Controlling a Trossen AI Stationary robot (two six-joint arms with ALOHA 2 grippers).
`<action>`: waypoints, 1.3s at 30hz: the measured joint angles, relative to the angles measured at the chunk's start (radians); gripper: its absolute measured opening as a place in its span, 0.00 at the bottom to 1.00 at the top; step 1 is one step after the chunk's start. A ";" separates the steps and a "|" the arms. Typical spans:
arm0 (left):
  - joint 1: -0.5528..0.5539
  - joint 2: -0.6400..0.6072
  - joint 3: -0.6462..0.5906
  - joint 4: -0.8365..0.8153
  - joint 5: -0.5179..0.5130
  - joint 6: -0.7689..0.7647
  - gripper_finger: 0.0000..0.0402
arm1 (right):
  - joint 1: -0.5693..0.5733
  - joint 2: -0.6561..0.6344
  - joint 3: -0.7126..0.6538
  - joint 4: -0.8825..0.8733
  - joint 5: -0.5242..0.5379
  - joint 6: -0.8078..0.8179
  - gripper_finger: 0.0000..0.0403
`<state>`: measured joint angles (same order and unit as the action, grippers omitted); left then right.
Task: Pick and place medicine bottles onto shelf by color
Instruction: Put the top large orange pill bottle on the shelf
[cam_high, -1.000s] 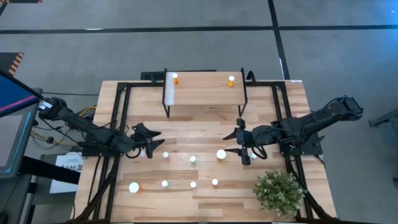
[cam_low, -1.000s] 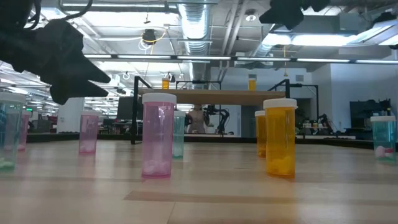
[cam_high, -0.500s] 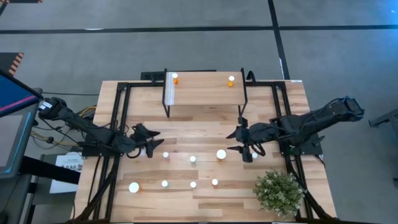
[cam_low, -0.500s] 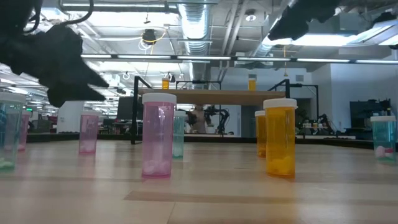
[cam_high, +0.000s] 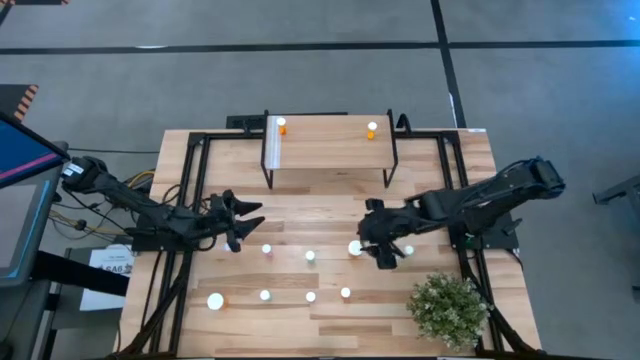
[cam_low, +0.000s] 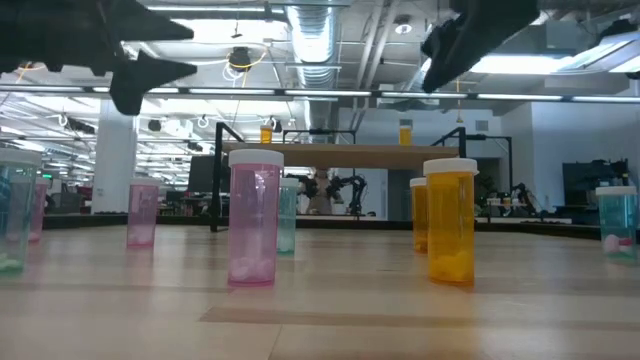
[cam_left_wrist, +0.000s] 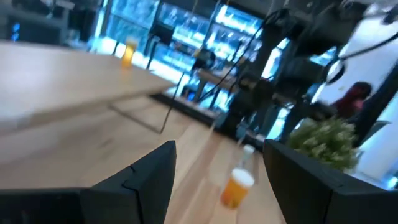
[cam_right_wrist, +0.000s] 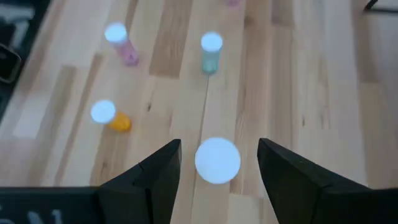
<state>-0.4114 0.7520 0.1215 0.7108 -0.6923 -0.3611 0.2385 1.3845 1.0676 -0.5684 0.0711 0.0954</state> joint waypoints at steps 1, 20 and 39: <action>0.000 0.000 0.000 0.020 0.003 0.021 0.57 | 0.002 0.025 0.015 -0.016 0.000 -0.002 0.58; 0.000 0.001 0.000 0.044 0.006 0.044 0.57 | 0.001 0.259 0.057 -0.041 -0.024 -0.015 0.77; 0.000 0.001 0.000 0.043 0.053 0.006 0.57 | -0.033 0.295 0.057 -0.044 0.006 -0.008 0.84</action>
<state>-0.4118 0.7528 0.1219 0.7542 -0.6389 -0.3555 0.2058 1.6792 1.1243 -0.6120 0.0776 0.0872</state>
